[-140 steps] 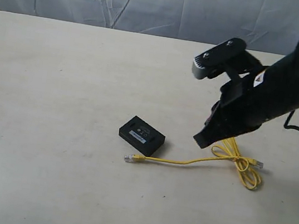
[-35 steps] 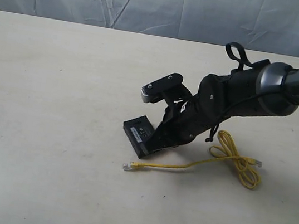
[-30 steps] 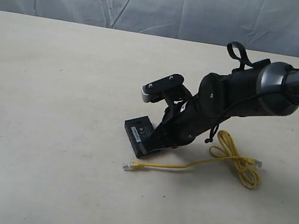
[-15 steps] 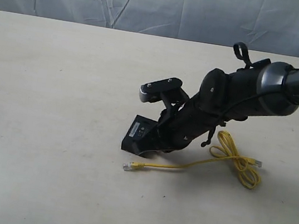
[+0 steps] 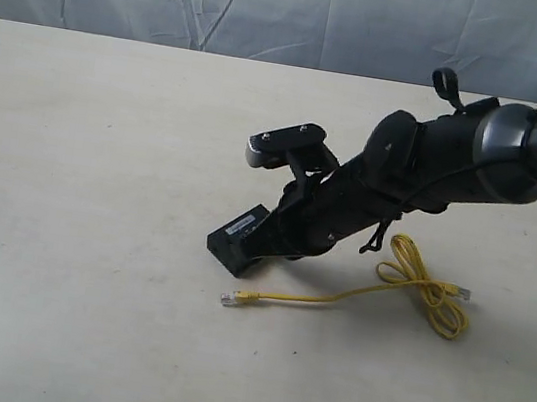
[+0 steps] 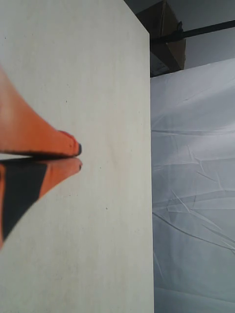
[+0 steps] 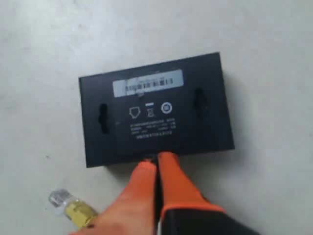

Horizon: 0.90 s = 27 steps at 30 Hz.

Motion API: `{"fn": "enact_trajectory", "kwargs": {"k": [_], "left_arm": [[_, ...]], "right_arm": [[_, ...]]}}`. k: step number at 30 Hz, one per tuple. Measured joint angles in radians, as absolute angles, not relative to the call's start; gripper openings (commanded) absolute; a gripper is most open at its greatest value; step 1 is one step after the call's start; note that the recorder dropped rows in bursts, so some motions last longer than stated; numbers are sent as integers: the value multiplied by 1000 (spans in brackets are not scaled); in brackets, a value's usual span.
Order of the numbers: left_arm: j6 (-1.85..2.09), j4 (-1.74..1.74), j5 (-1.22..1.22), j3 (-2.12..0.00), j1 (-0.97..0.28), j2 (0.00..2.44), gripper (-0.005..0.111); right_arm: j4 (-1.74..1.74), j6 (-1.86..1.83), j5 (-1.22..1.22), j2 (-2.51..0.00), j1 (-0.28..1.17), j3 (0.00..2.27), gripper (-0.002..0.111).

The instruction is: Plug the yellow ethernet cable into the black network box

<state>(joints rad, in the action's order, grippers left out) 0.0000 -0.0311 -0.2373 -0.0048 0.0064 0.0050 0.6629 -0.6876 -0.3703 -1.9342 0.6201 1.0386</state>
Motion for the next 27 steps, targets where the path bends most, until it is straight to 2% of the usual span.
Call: {"fn": "enact_trajectory", "kwargs": {"k": [14,20,27], "left_arm": [[0,-31,-237,-5,6,5,0],[0,-31,-237,-5,6,5,0],[0,-31,-237,-5,6,5,0]], "right_arm": [[599,-689,-377,-1880,620,1039,-1],[408,-696,-566,-1752,620,1039,-1],[270,-700,-760,-1730,620,1039,-1]]}}
